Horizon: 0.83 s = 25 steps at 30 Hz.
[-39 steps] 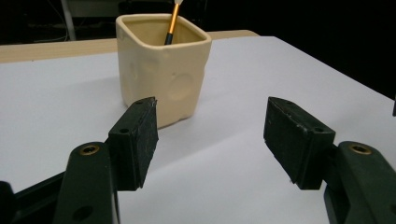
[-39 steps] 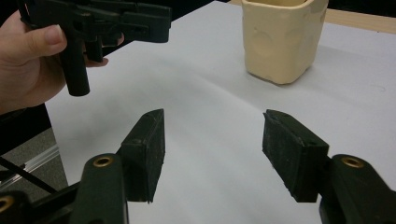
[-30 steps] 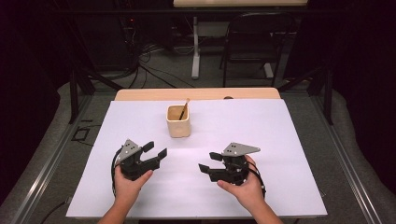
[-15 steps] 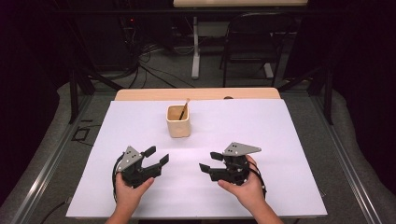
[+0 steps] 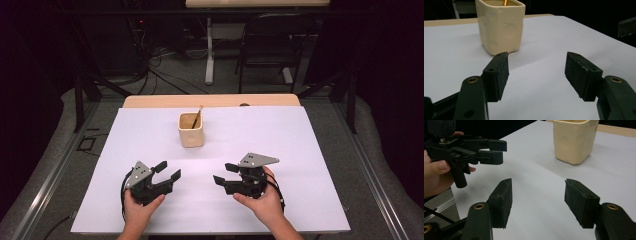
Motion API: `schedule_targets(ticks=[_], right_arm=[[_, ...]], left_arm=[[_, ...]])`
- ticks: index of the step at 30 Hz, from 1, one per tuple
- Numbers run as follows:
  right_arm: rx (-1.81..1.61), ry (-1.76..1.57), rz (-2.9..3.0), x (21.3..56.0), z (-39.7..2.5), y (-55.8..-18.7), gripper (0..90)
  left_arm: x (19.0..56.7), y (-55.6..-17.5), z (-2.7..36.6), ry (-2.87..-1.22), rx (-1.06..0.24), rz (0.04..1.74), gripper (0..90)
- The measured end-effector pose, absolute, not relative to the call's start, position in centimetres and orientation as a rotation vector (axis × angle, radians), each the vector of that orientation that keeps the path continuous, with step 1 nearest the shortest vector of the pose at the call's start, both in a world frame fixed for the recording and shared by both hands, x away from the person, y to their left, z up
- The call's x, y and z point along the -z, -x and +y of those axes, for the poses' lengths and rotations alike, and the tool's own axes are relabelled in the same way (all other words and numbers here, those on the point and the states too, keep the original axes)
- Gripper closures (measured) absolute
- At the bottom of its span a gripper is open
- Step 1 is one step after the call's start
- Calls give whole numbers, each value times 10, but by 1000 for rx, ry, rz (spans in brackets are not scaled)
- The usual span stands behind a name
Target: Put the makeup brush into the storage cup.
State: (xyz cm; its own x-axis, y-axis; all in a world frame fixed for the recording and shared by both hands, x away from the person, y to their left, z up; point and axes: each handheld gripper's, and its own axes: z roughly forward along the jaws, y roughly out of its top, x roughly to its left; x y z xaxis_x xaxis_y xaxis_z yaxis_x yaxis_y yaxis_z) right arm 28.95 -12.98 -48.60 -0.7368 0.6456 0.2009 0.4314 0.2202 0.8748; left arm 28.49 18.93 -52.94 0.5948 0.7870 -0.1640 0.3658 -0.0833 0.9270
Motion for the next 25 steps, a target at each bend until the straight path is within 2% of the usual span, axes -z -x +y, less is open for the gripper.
schedule_targets(ticks=[25], right_arm=[[-1500, -1041, 2303, 489, -132, -291, 393]], left_arm=[[539, -281, 188, -1707, -475, 974, 352]])
